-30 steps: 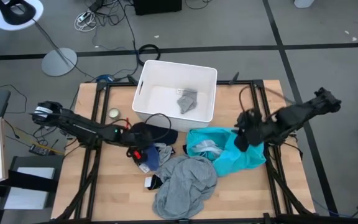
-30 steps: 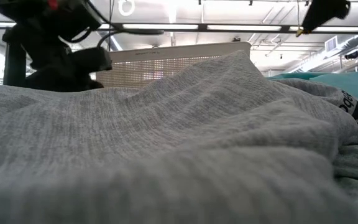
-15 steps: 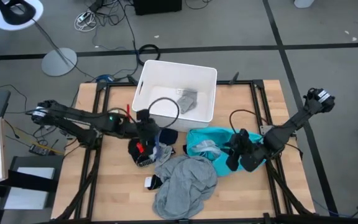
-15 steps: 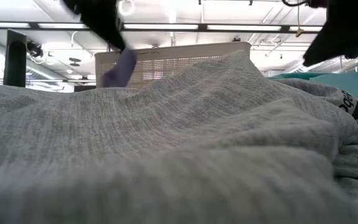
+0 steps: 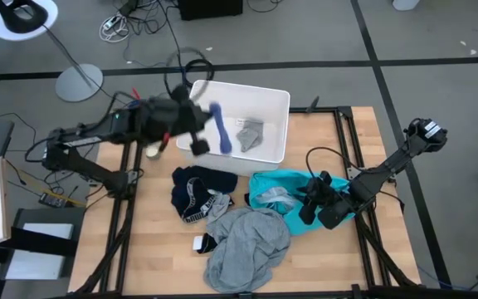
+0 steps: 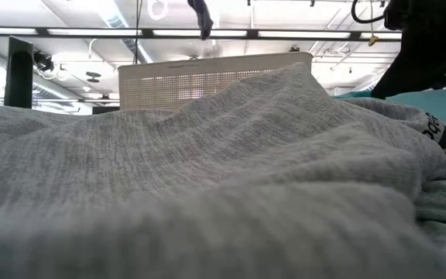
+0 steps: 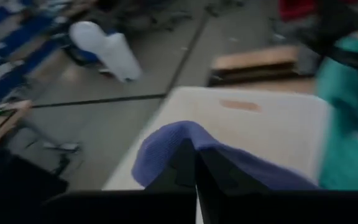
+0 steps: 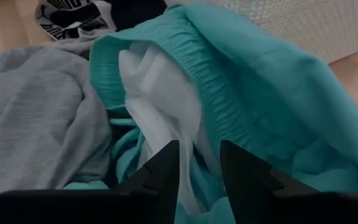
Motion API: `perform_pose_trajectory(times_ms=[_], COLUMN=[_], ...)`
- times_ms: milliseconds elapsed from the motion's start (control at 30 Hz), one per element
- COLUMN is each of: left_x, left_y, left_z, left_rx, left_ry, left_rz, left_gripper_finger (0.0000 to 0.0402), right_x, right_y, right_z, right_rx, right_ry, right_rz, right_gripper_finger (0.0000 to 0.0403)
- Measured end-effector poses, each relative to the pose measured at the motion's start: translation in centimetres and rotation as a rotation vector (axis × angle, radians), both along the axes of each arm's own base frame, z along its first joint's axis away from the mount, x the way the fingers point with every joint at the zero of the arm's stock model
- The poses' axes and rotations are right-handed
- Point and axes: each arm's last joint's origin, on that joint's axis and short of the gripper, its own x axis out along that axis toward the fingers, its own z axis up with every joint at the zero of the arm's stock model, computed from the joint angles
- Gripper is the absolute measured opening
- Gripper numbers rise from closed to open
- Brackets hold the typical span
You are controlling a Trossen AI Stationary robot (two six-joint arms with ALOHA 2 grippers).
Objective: Sort clothes
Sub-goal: Put the blue sock into the bin, then put the dark blue underwear into the laundry bin
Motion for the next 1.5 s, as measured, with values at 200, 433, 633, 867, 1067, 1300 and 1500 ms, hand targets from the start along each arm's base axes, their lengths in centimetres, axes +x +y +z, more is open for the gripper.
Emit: perform_pose_trajectory(times_ms=[200, 433, 633, 867, 1067, 1300, 1500], left_x=[0.1, 1.8, 2.3, 1.8, 1.4, 1.2, 1.8], left_y=[4.0, 5.5, 5.6, 5.4, 5.3, 4.6, 2.5], left_z=[-0.4, -2.4, -3.4, -3.5, -4.1, -4.0, -4.1], left_rx=[-0.002, -0.089, -0.124, -0.174, -0.207, -0.207, -0.212], left_ry=[0.008, 0.082, 0.148, 0.153, 0.213, 0.22, 0.228], left_rz=[0.149, 0.051, 0.028, 0.062, 0.075, 0.056, -0.015], left_gripper_finger=[0.0007, 0.0045, 0.0106, 0.0136, 0.0137, 0.0137, 0.0137], right_x=[0.6, 1.1, 1.1, 1.1, 1.1, 1.1, 1.1], right_y=[0.4, 0.8, 0.9, 0.9, 0.9, 0.9, 0.9], right_z=[0.4, 0.9, 0.9, 0.9, 0.9, 0.9, 0.9], right_rx=[0.016, -0.015, 0.0, 0.0, -0.004, 0.006, 0.008], right_ry=[-0.055, -0.089, -0.08, -0.077, -0.073, -0.068, -0.067], right_rz=[0.033, 0.104, 0.12, 0.124, 0.127, 0.136, 0.138], right_gripper_finger=[0.0117, 0.0117, 0.0116, 0.0116, 0.0116, 0.0115, 0.0116])
